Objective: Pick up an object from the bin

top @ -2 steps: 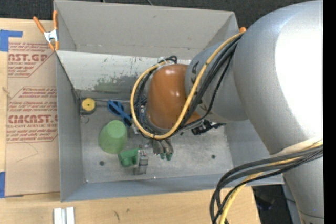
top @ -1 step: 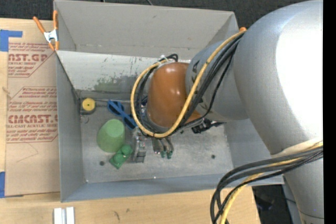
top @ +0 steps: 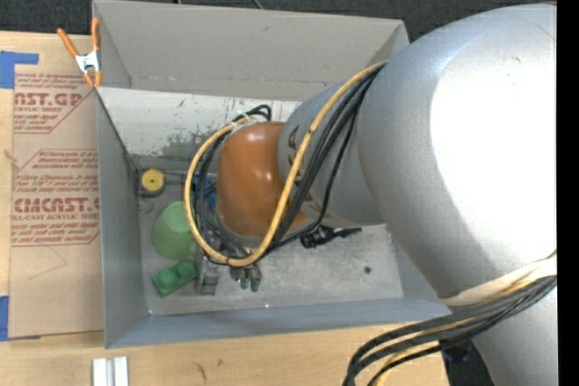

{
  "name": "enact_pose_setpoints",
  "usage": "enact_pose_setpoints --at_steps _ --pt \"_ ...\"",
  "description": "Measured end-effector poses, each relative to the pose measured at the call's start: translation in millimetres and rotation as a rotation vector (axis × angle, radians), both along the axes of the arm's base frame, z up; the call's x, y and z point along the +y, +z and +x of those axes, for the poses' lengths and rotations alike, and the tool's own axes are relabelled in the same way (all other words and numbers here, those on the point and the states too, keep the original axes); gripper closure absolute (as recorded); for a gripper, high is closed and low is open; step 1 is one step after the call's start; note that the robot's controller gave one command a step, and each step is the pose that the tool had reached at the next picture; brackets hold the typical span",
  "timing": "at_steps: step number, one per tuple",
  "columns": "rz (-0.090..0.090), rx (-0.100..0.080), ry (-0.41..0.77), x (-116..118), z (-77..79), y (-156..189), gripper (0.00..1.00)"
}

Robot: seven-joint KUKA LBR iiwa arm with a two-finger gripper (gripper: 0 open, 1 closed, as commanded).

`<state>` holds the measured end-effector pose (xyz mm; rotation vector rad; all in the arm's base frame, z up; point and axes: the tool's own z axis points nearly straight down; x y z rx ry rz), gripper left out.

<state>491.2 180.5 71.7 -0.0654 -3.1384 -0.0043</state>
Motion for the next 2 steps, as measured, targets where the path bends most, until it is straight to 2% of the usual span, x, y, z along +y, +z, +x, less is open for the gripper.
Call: enact_pose_setpoints --at_steps 1,2 --pt "-0.002 0.0 -0.004 -4 1.3 0 0.0" --pt "-0.023 0.005 -0.161 35 7.1 -4 0.0"
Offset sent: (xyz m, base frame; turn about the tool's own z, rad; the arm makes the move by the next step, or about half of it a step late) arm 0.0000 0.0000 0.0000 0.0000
